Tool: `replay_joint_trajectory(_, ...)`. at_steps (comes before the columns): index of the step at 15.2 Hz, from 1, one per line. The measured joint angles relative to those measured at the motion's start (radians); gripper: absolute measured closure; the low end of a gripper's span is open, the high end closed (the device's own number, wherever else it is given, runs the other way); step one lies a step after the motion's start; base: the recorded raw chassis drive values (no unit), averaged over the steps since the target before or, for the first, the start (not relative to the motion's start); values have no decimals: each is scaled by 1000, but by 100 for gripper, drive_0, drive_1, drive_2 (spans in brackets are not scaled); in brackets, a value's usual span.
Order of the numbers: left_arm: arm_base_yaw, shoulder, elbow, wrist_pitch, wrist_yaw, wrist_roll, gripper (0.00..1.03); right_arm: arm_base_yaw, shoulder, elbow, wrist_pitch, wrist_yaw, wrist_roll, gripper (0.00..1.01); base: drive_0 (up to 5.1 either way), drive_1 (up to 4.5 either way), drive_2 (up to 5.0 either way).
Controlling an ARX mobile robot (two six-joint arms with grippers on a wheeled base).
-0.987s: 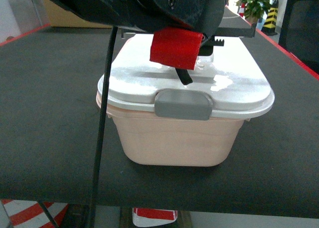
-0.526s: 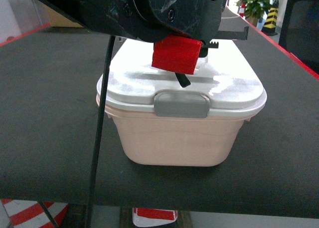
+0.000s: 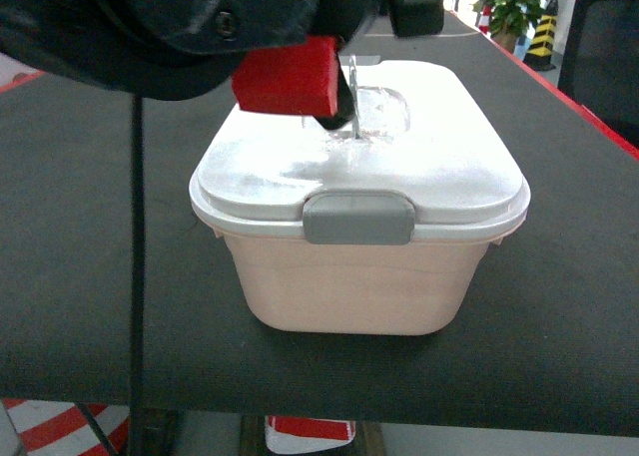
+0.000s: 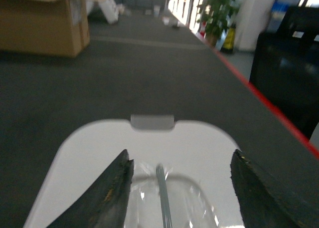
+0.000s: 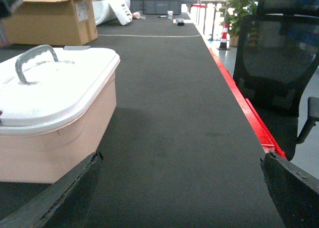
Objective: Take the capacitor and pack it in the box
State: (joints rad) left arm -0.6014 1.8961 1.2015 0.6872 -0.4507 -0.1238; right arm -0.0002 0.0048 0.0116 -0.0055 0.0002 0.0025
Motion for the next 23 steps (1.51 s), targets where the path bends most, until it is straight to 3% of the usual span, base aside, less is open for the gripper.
replay_joint_trajectory(2,42,-117,-134,232,23,43,23,0,0,0,1,0,0,3,0,0,0)
replay_joint_trajectory(3,77,-193,-236,341,55,72,10,0,0,0,0,0,0,3,0,0,0)
replay_joint_trajectory(4,112,-283,-366,427,109,105,4,0,0,0,0,0,0,3,0,0,0)
replay_joint_trajectory(6,152,-414,-578,515,140,171,5,0,0,0,0,0,0,3,0,0,0)
replay_joint_trajectory(8,202,-537,-720,481,125,185,5,0,0,0,0,0,0,3,0,0,0)
replay_joint_trajectory(10,226,-626,-776,386,109,177,6,0,0,0,0,0,0,3,0,0,0)
replay_joint_trajectory(11,247,-706,-775,169,114,154,18,0,0,0,1,0,0,3,0,0,0)
replay_joint_trajectory(12,279,-789,-821,64,140,146,31,0,0,0,0,1,0,3,0,0,0)
replay_joint_trajectory(14,356,-885,-928,37,188,131,56,0,0,0,2,0,0,3,0,0,0)
replay_joint_trajectory(17,423,-1017,-1026,11,273,130,93,0,0,0,0,0,0,3,0,0,0)
replay_joint_trajectory(18,449,-1064,-1054,-11,294,128,101,0,0,0,0,0,0,3,0,0,0)
replay_joint_trajectory(22,513,-1226,-1125,-102,366,127,101,0,0,0,0,0,0,3,0,0,0)
replay_joint_trajectory(23,586,-1270,-1141,-135,436,127,101,0,0,0,1,0,0,3,0,0,0)
